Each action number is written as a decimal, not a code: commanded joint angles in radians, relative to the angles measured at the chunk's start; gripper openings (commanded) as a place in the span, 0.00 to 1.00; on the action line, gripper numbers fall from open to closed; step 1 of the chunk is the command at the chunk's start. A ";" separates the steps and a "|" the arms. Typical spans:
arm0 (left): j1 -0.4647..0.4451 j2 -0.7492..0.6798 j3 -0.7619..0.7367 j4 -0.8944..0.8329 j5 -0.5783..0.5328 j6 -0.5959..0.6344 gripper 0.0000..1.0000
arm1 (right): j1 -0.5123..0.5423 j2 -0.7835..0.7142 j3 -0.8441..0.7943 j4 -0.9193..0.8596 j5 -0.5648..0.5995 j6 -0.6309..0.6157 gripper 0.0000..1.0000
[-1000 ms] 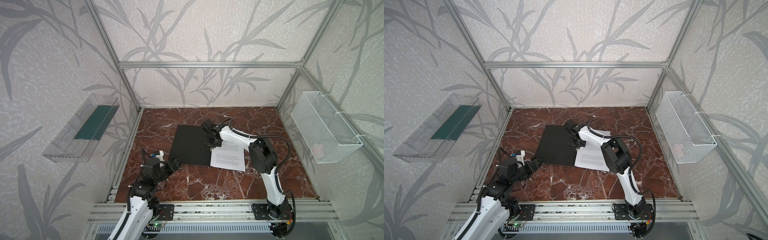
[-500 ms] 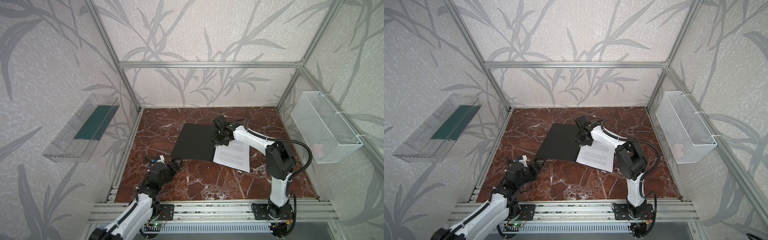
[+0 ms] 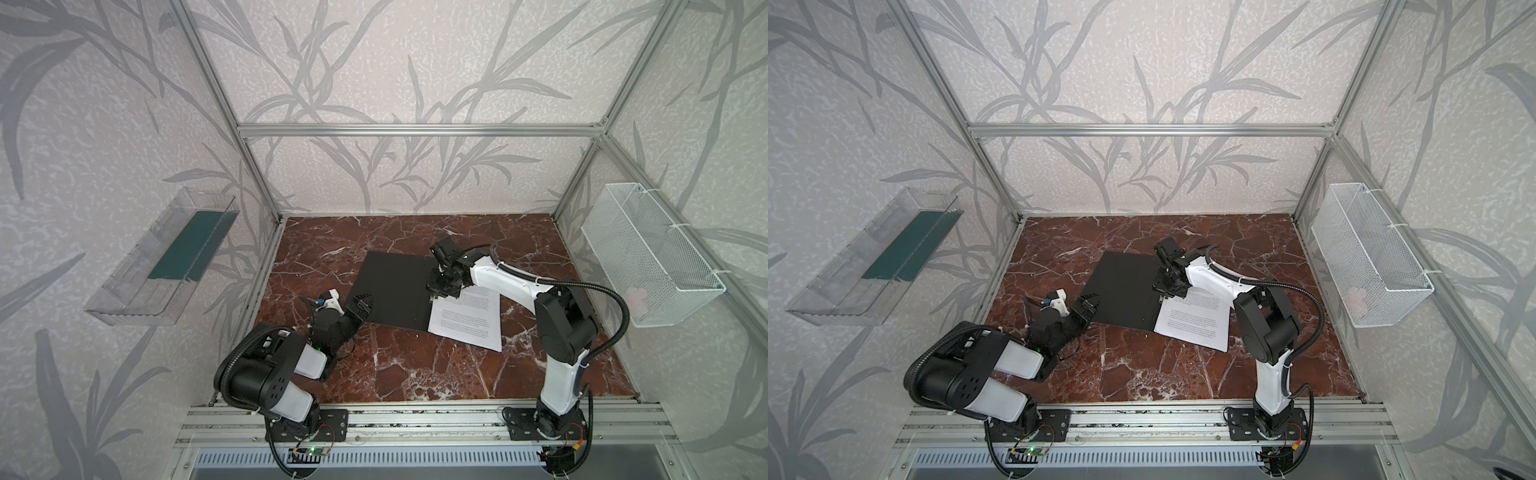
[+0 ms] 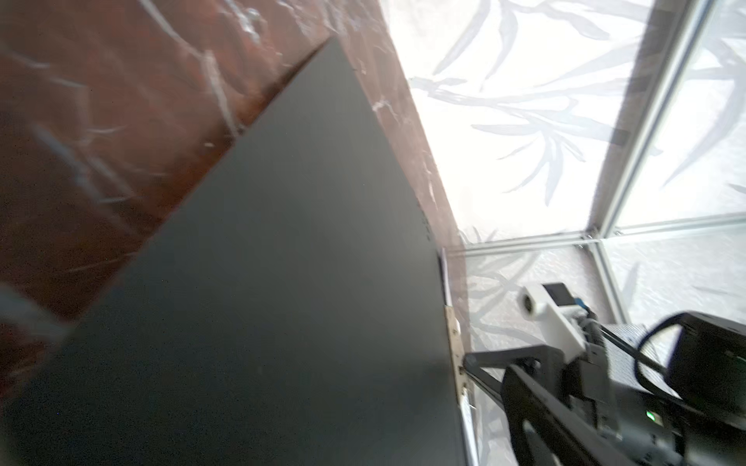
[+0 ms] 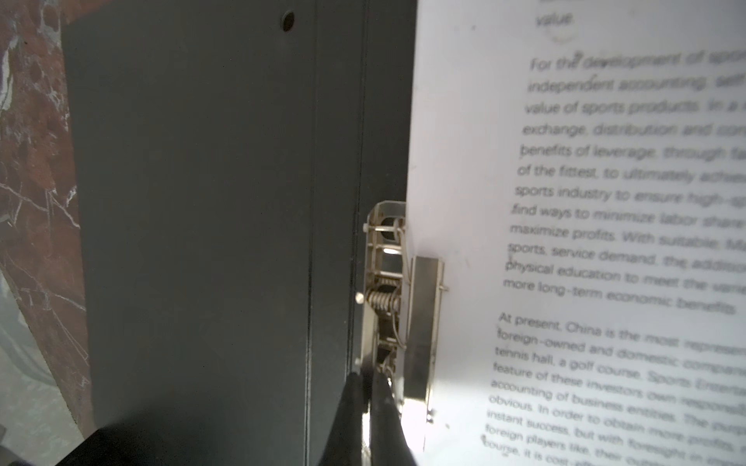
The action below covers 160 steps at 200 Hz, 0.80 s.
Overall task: Put the files into the folder
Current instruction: 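Swing the black cover up and over onto the sheets with the left gripper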
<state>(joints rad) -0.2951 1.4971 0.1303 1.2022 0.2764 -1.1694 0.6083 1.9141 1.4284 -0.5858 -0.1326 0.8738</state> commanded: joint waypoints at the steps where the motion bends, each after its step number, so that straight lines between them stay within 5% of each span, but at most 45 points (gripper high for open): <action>1: -0.016 -0.159 0.037 0.004 0.069 0.069 0.99 | 0.010 0.024 0.003 0.019 0.000 -0.054 0.00; 39: -0.089 -0.651 0.183 -0.778 0.008 0.310 0.99 | 0.036 0.076 0.012 0.053 0.004 -0.047 0.00; 94: -0.229 -0.690 0.207 -0.793 0.041 0.349 0.99 | 0.109 0.161 0.108 0.096 -0.026 -0.012 0.04; 160: -0.410 -0.707 0.279 -0.882 -0.050 0.439 0.99 | 0.095 0.077 0.122 0.088 -0.026 -0.075 0.56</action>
<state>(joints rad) -0.6624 0.7685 0.3489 0.3500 0.2630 -0.7933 0.7269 2.0716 1.5318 -0.4797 -0.1711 0.8307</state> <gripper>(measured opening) 0.992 0.461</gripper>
